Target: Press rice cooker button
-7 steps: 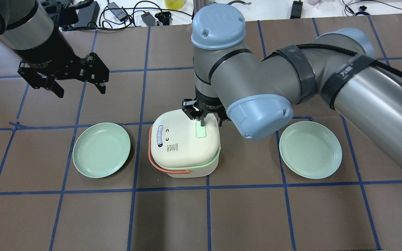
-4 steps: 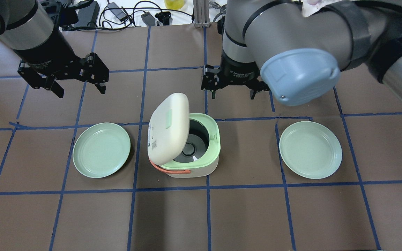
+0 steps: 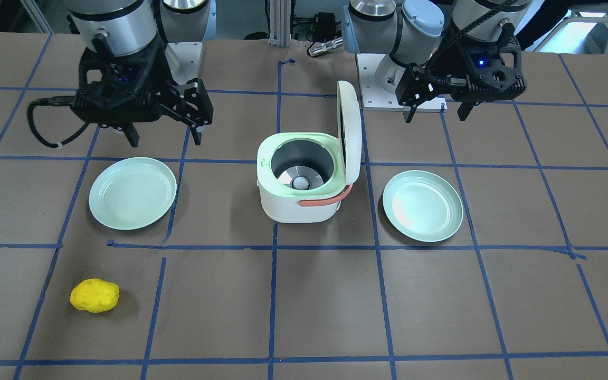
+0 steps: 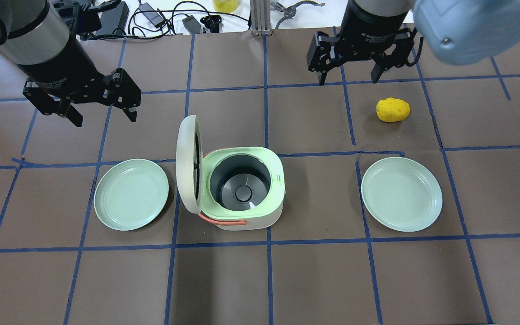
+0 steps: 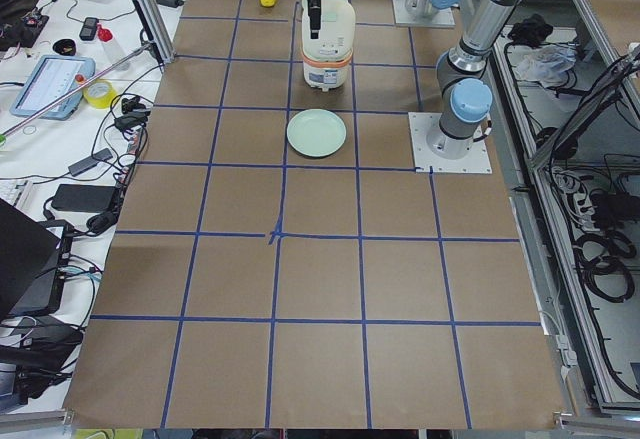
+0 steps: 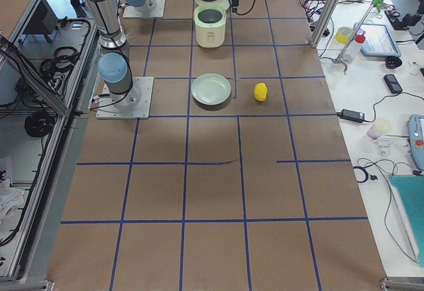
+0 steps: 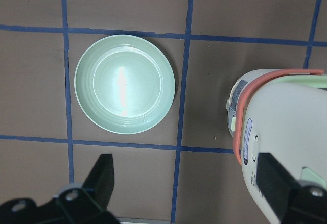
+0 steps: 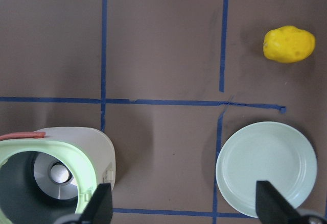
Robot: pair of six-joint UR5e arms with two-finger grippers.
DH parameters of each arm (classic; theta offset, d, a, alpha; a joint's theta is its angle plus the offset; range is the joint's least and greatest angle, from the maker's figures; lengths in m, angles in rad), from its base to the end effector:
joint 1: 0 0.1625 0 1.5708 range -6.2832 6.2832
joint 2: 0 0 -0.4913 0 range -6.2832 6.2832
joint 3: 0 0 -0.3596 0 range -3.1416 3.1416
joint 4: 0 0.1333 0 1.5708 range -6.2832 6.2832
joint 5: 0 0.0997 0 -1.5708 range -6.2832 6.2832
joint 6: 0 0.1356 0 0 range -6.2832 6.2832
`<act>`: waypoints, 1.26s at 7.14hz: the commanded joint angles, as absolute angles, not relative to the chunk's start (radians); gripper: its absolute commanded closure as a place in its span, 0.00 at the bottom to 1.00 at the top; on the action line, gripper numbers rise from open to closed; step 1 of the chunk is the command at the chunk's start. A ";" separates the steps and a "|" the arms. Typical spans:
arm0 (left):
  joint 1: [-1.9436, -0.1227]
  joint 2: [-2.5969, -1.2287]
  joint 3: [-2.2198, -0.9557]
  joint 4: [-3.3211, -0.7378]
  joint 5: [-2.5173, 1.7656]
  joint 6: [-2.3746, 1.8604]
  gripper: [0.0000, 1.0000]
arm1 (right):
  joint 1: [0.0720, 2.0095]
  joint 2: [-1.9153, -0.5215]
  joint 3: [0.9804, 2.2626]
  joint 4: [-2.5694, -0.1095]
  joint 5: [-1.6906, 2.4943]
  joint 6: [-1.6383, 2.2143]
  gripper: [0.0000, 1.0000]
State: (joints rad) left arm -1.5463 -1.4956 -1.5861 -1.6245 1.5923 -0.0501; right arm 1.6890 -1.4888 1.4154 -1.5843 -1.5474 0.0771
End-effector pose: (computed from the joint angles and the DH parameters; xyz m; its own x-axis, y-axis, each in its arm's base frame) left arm -0.1200 -0.4256 0.5390 -0.9970 -0.0747 -0.0212 -0.0745 0.9972 -0.0073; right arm 0.1957 -0.4903 0.5521 -0.9986 -0.0434 -0.0299 -0.0407 0.9956 -0.0847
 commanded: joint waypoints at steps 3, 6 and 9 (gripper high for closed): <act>-1.546 -1.496 -1.586 -1.624 1.592 -0.049 0.00 | 1.614 -1.511 1.385 -1.583 -1.601 0.012 0.00; -1.546 -1.496 -1.586 -1.624 1.592 -0.051 0.00 | 1.614 -1.511 1.385 -1.632 -1.597 0.026 0.00; -1.546 -1.496 -1.586 -1.624 1.592 -0.051 0.00 | 1.615 -1.511 1.387 -1.626 -1.598 0.028 0.00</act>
State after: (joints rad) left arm -1.5463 -1.4956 -1.5857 -1.6245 1.5923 -0.0506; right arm 1.6151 -1.5110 1.3865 -1.6279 -1.5979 0.0264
